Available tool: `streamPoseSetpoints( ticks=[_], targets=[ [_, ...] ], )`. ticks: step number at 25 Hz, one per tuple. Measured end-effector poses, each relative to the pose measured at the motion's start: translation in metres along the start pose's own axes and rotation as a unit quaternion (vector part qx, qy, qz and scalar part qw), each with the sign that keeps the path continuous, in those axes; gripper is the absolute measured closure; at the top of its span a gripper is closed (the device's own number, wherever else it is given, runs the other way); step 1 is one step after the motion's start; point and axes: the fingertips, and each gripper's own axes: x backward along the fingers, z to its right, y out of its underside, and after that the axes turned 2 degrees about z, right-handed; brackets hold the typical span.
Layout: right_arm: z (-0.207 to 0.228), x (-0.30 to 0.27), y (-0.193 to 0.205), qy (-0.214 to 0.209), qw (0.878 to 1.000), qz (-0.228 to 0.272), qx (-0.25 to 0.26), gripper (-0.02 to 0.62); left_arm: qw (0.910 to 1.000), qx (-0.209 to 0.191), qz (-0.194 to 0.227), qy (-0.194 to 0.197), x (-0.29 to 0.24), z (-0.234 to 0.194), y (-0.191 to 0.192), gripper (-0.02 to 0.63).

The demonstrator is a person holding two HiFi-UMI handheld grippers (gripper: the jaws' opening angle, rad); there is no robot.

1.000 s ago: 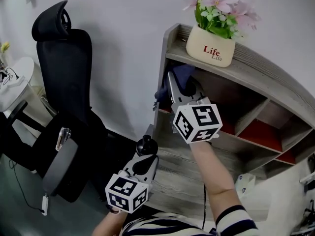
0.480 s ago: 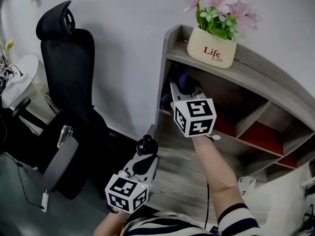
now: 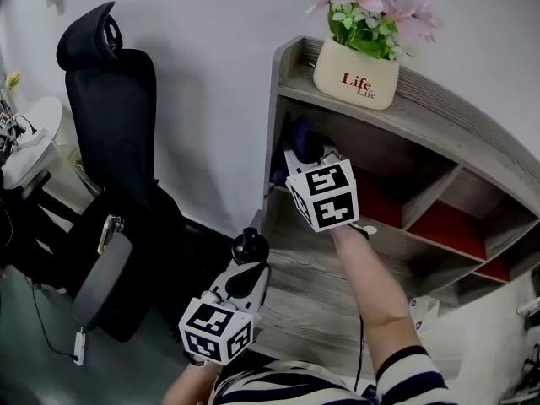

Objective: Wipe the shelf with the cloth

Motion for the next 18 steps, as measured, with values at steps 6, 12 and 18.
streamPoseSetpoints(
  ticks=[6, 12, 18],
  targets=[
    [-0.01, 0.002, 0.013, -0.03, 0.999, -0.033, 0.019, 0.551, 1.0, -0.005, -0.003, 0.002, 0.0, 0.003, 0.0, 0.589],
    [-0.017, 0.003, 0.02, -0.051, 0.996, -0.05, 0.044, 0.551, 0.9999, -0.006, -0.005, 0.007, -0.003, 0.005, 0.001, 0.589],
    [-0.02, 0.006, 0.021, -0.06, 0.996, -0.052, 0.047, 0.551, 0.9999, -0.006, -0.005, 0.01, -0.007, 0.007, 0.001, 0.589]
  ],
)
